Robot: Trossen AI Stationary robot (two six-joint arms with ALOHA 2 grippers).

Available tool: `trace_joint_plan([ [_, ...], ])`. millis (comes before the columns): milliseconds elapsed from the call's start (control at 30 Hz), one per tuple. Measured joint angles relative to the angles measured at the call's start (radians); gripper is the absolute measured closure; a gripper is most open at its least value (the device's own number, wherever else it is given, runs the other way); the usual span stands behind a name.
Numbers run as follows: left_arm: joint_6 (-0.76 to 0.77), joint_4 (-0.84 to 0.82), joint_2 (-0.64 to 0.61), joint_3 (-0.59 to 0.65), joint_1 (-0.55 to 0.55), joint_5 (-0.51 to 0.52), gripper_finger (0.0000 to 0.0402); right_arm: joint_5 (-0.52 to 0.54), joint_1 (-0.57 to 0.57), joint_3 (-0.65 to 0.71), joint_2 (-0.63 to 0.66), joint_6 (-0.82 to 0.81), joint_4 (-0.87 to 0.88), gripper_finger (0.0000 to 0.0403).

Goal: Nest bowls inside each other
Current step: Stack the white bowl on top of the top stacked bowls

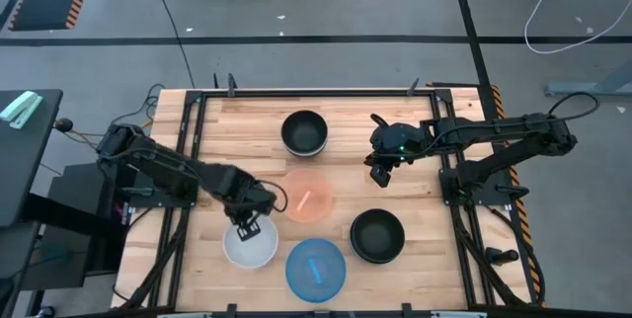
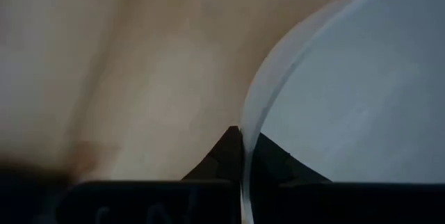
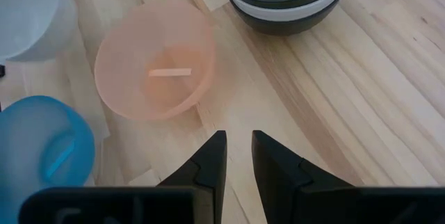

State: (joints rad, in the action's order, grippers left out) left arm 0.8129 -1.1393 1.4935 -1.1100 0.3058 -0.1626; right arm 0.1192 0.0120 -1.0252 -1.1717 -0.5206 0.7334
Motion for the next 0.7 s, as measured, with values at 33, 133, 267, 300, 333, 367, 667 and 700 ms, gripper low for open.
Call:
trace_joint_plan([
  [33, -0.025, -0.045, -0.001, -0.027, -0.015, 0.016, 0.0391, 0.0, 0.0, 0.0, 0.0, 0.0, 0.0, 0.0325],
  [133, -0.098, -0.133, -0.002, -0.109, -0.077, 0.06, 0.0391, 0.0, 0.0, 0.0, 0.0, 0.0, 0.001, 0.0325],
  [267, -0.207, -0.224, -0.002, -0.212, -0.183, 0.134, 0.0391, 0.0, 0.0, 0.0, 0.0, 0.0, 0.008, 0.0325],
  [300, -0.243, -0.227, -0.002, -0.235, -0.215, 0.143, 0.0391, 0.0, 0.0, 0.0, 0.0, 0.0, 0.013, 0.0325],
  [333, -0.276, -0.225, -0.002, -0.259, -0.248, 0.151, 0.0391, 0.0, 0.0, 0.0, 0.0, 0.0, 0.019, 0.0325],
  [367, -0.307, -0.225, -0.003, -0.279, -0.281, 0.156, 0.0391, 0.0, 0.0, 0.0, 0.0, 0.001, 0.027, 0.0325],
  [667, -0.575, -0.188, -0.003, -0.446, -0.613, 0.17, 0.0391, 0.002, 0.0, 0.0, 0.0, 0.026, 0.037, 0.0325],
  [700, -0.595, -0.179, -0.003, -0.461, -0.648, 0.171, 0.0391, 0.005, 0.0, 0.0, 0.0, 0.027, 0.037, 0.0325],
])
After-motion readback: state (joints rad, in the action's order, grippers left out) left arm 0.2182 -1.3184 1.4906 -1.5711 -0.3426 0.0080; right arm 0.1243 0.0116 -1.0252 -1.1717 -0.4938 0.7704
